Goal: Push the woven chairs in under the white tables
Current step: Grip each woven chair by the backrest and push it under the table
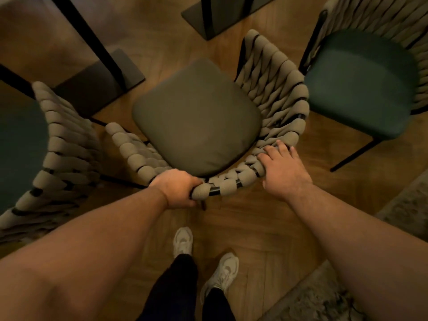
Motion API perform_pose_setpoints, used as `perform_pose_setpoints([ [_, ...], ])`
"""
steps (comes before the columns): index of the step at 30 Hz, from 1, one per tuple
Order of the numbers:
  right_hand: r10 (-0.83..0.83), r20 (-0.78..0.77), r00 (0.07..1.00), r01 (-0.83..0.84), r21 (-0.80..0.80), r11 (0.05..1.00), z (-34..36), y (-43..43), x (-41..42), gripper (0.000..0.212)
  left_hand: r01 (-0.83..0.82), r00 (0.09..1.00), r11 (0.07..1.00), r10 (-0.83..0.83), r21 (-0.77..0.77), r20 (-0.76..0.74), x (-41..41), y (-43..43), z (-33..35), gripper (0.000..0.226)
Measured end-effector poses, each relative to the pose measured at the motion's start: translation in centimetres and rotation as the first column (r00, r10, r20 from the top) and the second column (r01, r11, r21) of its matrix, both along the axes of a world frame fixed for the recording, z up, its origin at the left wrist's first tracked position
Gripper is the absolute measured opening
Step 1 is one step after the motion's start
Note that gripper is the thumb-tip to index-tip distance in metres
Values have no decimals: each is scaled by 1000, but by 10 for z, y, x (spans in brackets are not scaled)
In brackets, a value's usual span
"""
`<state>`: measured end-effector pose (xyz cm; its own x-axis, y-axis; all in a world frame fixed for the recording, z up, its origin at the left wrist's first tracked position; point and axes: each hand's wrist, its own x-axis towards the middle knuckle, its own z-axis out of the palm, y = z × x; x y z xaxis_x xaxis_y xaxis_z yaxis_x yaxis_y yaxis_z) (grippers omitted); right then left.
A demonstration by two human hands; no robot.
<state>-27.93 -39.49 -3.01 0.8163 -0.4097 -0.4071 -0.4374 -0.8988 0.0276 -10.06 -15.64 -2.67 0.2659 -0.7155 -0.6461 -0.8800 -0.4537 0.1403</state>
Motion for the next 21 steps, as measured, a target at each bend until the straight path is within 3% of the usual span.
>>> perform_pose_setpoints([
  [5, 31, -5, 1000, -31, -41, 999, -8, -5, 10, 56, -73, 996, 997, 73, 2, -46, -1, -5, -2, 45],
  [11, 237, -161, 958, -244, -22, 970, -1, -27, 36, 42, -75, 993, 997, 74, -14, -91, 1, -5, -4, 47],
  [17, 387, -198, 900, -389, 31, 921, 4, -45, 50, 41, -110, 990, 994, 108, -15, -89, 2, -8, -4, 46],
  [21, 515, -286, 808, -486, 169, 857, 14, -55, 64, 45, -168, 983, 980, 174, 103, -57, -12, -25, 1, 38],
])
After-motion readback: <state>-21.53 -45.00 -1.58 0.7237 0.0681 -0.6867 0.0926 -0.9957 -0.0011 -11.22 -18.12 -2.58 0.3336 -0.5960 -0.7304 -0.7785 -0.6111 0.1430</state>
